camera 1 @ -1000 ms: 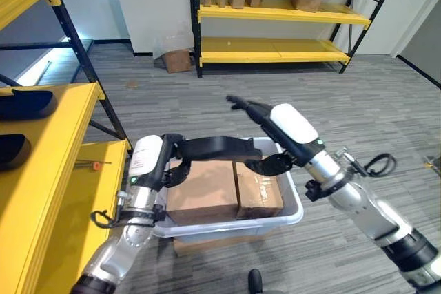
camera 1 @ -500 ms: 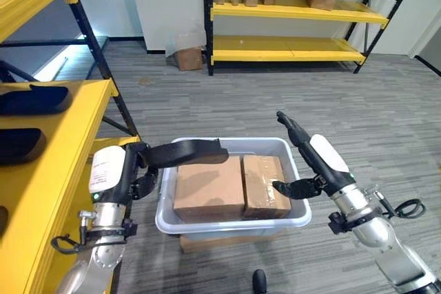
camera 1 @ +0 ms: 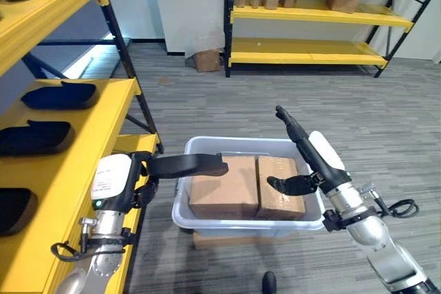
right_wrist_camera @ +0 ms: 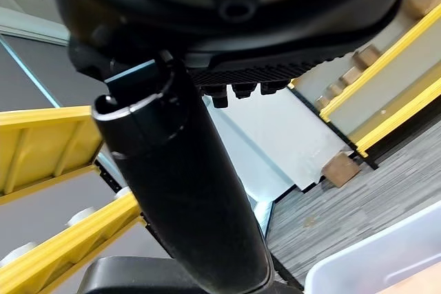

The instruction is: Move parts from the plastic box to the shelf.

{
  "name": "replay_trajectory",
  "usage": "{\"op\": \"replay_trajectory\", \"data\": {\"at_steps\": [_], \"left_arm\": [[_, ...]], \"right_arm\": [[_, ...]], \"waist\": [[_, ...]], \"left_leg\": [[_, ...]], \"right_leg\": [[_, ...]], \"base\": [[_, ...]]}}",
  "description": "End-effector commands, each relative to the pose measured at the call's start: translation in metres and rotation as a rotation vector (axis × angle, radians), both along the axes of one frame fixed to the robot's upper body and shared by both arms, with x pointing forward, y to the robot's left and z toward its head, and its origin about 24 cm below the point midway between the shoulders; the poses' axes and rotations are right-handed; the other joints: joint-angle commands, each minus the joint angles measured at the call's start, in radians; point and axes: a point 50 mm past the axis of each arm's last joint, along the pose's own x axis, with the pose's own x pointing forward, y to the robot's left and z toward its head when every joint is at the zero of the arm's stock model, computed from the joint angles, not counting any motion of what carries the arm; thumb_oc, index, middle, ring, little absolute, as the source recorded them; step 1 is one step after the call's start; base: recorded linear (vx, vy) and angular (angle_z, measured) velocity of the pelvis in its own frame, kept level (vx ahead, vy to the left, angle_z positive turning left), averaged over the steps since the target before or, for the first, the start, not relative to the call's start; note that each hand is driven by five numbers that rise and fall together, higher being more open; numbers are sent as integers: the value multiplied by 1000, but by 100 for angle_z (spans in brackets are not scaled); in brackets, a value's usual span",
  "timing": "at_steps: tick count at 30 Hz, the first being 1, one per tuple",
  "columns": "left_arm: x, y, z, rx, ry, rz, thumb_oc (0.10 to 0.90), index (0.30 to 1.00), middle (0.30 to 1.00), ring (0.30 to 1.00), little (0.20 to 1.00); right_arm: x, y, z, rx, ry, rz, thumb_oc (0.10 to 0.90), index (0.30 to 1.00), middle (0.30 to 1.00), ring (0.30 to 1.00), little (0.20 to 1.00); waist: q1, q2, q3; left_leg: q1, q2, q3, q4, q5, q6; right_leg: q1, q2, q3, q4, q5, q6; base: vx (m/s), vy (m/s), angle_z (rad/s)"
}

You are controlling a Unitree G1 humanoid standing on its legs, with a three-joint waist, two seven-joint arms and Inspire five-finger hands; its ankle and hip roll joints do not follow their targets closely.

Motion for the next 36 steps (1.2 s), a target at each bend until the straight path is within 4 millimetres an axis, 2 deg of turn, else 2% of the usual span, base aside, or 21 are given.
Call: {"op": "replay_trajectory", "data": {"at_steps": [1,2,3,6,7,9,10,11,14,20,21,22,24,28,29,31,32,33,34,35,36], "left_arm": [[13,-13,79,90,-399,-132,400,300,300,300,300],[15,-15,83,89,-412,-154,400,300,300,300,300],[17,-18,85,87,-413,-177,400,300,300,300,300],[17,-24,86,74,-399,-223,400,300,300,300,300],[17,-25,86,73,-398,-224,400,300,300,300,300],[16,-25,83,50,-382,-222,400,300,300,300,300],[16,-24,81,36,-379,-209,400,300,300,300,300],[16,-24,81,36,-379,-209,400,300,300,300,300],[12,-25,75,-13,-383,-189,400,300,300,300,300],[10,-31,71,-71,-371,-202,400,300,300,300,300],[11,-36,71,-88,-373,-222,400,300,300,300,300],[11,-36,71,-89,-373,-222,400,300,300,300,300],[11,-41,70,-101,-366,-248,400,300,300,300,300],[8,-42,70,-99,-367,-248,400,300,300,300,300],[11,-42,75,-103,-398,-239,400,300,300,300,300],[10,-43,79,-94,-432,-244,400,300,300,300,300],[10,-43,79,-94,-432,-243,400,300,300,300,300],[10,-44,83,-96,-466,-250,400,300,300,300,300],[9,-44,85,-97,-482,-247,400,300,300,300,300],[9,-44,85,-97,-483,-247,400,300,300,300,300],[9,-44,88,-110,-508,-247,400,300,300,300,300]], "right_arm": [[11,14,43,61,-238,59,900,1000,1000,1000,1000],[11,15,42,58,-235,65,900,1000,1000,1000,1000],[9,13,41,53,-226,66,900,1000,1000,1000,1000],[3,8,39,54,-214,66,900,1000,1000,1000,1000],[3,8,39,54,-212,65,900,1000,1000,1000,1000],[2,8,40,66,-220,65,900,1000,1000,1000,1000],[3,9,41,68,-228,63,900,1000,1000,1000,1000],[3,9,41,68,-228,63,900,1000,1000,1000,1000],[6,13,45,95,-241,83,900,1000,1000,1000,1000],[4,8,55,103,-278,84,900,1000,1000,1000,1000],[5,7,60,101,-302,82,900,1000,1000,1000,1000],[5,7,60,100,-302,82,900,1000,1000,1000,1000],[5,7,65,98,-335,83,900,1000,1000,1000,1000],[5,5,68,77,-357,72,900,1000,1000,1000,1000],[7,6,72,60,-386,63,900,1000,1000,1000,1000],[8,8,73,51,-397,64,900,1000,1000,1000,1000],[8,8,73,51,-397,65,900,1000,1000,1000,1000],[7,8,71,57,-395,62,900,1000,1000,1000,1000],[6,8,71,61,-393,63,900,1000,1000,1000,1000],[6,8,71,61,-394,63,900,1000,1000,1000,1000],[6,6,70,68,-390,54,900,1000,1000,1000,1000]], "waist": [[17,4,-6],[6,21,13],[-2,27,13],[-3,40,-21],[-6,39,-23],[5,36,-46],[7,34,-50],[7,34,-50],[26,36,-55],[22,63,-45],[22,79,-32],[20,79,-31],[24,112,-15],[29,137,1],[15,132,22],[5,118,23],[5,117,20],[-2,105,14],[-6,102,10],[-8,103,11],[-15,101,-4]], "left_leg": [[-36,-19,-99,104,-127,69],[-70,-26,-137,134,-114,80],[-93,-34,-168,144,-95,88],[-138,-43,-224,150,-63,98],[-140,-45,-229,151,-63,97],[-147,-59,-261,139,-45,96],[-150,-60,-272,133,-39,94],[-150,-60,-272,133,-39,94],[-171,-49,-286,111,0,66],[-210,-16,-330,79,71,17],[-230,-12,-350,68,104,0],[-230,-12,-352,67,104,0],[-245,-8,-373,27,161,-32],[-257,-16,-371,8,198,-47],[-265,5,-260,70,158,-33],[-250,49,-186,130,102,-32],[-249,49,-186,132,94,-33],[-216,95,-157,162,56,-40],[-193,126,-157,193,47,-47],[-196,126,-160,195,52,-48],[-157,186,-157,200,74,-59]], "right_leg": [[-93,-81,23,143,61,83],[-80,5,104,256,-53,46],[-66,61,153,308,-96,30],[-36,144,172,415,-198,-14],[-40,142,168,424,-205,-16],[2,178,186,423,-248,-35],[23,204,201,390,-295,-50],[23,204,201,390,-295,-50],[62,225,193,250,-318,-70],[99,248,123,135,-284,-92],[109,254,91,110,-278,-100],[110,254,89,109,-277,-100],[118,261,37,85,-274,-110],[124,259,-14,79,-271,-114],[93,231,-48,112,-267,-114],[59,208,-67,127,-257,-116],[60,208,-65,126,-262,-115],[40,186,-90,132,-257,-118],[39,177,-102,143,-266,-122],[36,177,-104,144,-262,-122],[25,160,-129,158,-265,-120]], "base": [[-218,135,23],[-253,110,34],[-180,61,45],[-67,-8,100],[-23,-51,85],[-50,-80,52],[-45,-62,35],[-94,-132,19],[-137,-200,4],[-141,-167,25],[-185,-150,57],[-245,-159,66],[-184,-105,36],[-137,-36,45],[-259,11,39],[-191,-8,61],[-135,4,87],[-67,14,92],[-109,17,91],[-72,64,74],[-81,86,61]]}}
